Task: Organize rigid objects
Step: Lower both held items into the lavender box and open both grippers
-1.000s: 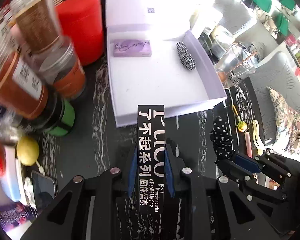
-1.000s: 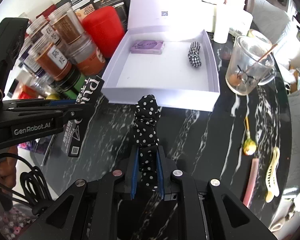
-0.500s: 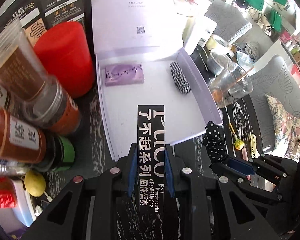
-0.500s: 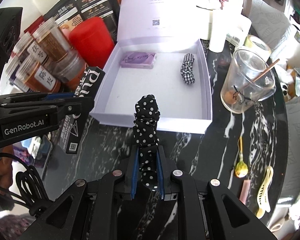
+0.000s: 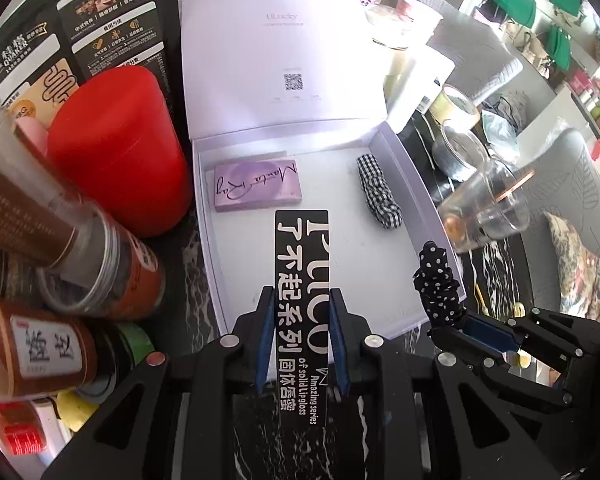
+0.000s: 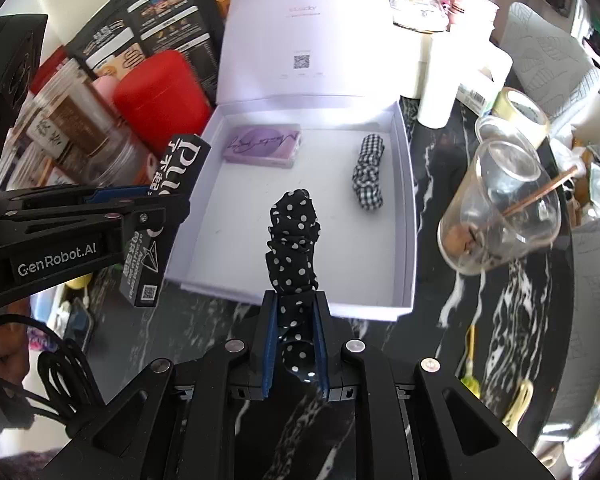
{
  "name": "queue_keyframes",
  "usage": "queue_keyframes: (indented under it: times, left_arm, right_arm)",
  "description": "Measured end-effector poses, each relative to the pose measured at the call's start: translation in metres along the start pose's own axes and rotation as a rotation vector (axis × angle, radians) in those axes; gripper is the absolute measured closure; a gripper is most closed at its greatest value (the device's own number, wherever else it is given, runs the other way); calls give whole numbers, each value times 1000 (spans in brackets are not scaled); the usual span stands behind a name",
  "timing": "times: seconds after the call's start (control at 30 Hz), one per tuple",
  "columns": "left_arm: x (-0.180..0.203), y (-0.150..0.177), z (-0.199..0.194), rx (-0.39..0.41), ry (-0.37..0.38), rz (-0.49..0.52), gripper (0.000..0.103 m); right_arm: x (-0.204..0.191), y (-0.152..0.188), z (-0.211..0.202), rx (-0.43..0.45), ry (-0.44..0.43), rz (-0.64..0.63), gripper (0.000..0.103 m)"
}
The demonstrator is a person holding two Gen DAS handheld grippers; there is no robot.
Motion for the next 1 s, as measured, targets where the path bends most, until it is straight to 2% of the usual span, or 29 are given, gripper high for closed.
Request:
queue_keyframes:
  times: [0.5,1.0]
  left_arm:
    - [-15,-37,38,-2,1,-31,78]
    - [-29,-71,76,3,-50,-33,78]
  right_arm:
    - [23,-48,31,11,42,51,86]
    - [44,-91,59,25,93,65,86]
Point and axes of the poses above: each gripper's, at about its wrist camera, not at the fingertips, and z roughly the way its jaws point, x to its right, y to its underside, the point moved 1 cm from there along z, roughly the way its jaws point, and after that the axes turned 6 degrees about z, right-handed, at the moved point
